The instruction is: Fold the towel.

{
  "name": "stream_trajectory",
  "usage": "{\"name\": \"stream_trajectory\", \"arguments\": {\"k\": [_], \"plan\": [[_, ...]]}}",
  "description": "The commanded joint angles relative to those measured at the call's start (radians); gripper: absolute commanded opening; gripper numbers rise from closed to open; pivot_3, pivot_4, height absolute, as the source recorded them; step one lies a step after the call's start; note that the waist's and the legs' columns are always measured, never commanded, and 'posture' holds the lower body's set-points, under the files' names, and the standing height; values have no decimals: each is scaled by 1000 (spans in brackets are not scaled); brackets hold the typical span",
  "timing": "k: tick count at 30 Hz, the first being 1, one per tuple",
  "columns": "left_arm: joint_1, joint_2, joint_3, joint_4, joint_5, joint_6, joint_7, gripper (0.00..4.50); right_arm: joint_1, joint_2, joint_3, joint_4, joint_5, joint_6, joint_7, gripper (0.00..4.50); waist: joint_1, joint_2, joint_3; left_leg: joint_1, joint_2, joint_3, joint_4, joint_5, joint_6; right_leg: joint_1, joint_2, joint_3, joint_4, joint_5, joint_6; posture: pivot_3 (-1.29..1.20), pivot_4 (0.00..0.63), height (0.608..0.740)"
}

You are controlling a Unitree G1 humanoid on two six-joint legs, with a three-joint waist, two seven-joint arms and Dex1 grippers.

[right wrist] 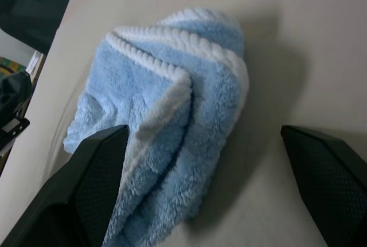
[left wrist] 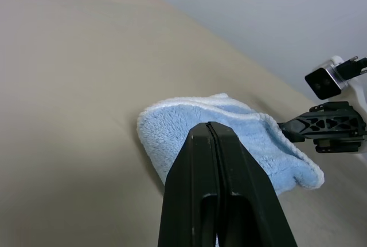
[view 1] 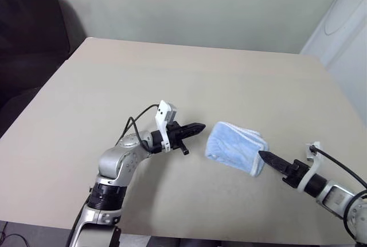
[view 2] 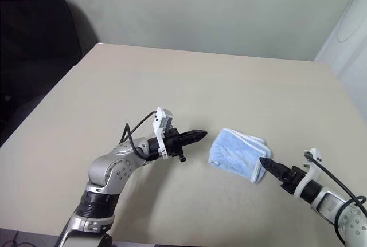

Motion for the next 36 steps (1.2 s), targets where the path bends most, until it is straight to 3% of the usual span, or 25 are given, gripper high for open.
{"name": "stream_trajectory", "arguments": {"k": [1, 16, 19, 30, 36], "plan": [[-4, 1, 4, -51, -19, 5, 3, 0, -27, 16, 33, -16, 11, 6, 3, 4479, -1, 0, 0, 0, 0, 0, 0, 0, 0, 0, 0, 0, 0, 0, 0, 0, 150, 740], [7, -7, -14, -65, -25, 8, 23, 0, -120, 76, 130, -4, -18, 12, -24, 4479, -3, 0, 0, 0, 0, 0, 0, 0, 0, 0, 0, 0, 0, 6, -10, 0, 150, 740], [9, -5, -10, -69, -28, 9, 26, 0, -119, 79, 131, 3, -32, 8, -26, 3904, -2, 0, 0, 0, 0, 0, 0, 0, 0, 0, 0, 0, 0, 6, -10, 0, 150, 740], [12, -7, -4, -72, -30, 5, 32, 0, -92, 105, 89, -29, -4, -4, -41, 32, -2, 0, 0, 0, 0, 0, 0, 0, 0, 0, 0, 0, 0, 6, -10, 0, 150, 740], [22, -16, 1, -71, -35, 0, 37, 0, -66, 118, 0, -93, 97, -31, -109, 32, 0, 0, 0, 0, 0, 0, 0, 0, 0, 0, 0, 0, 0, 6, -10, 0, 150, 740]]}}
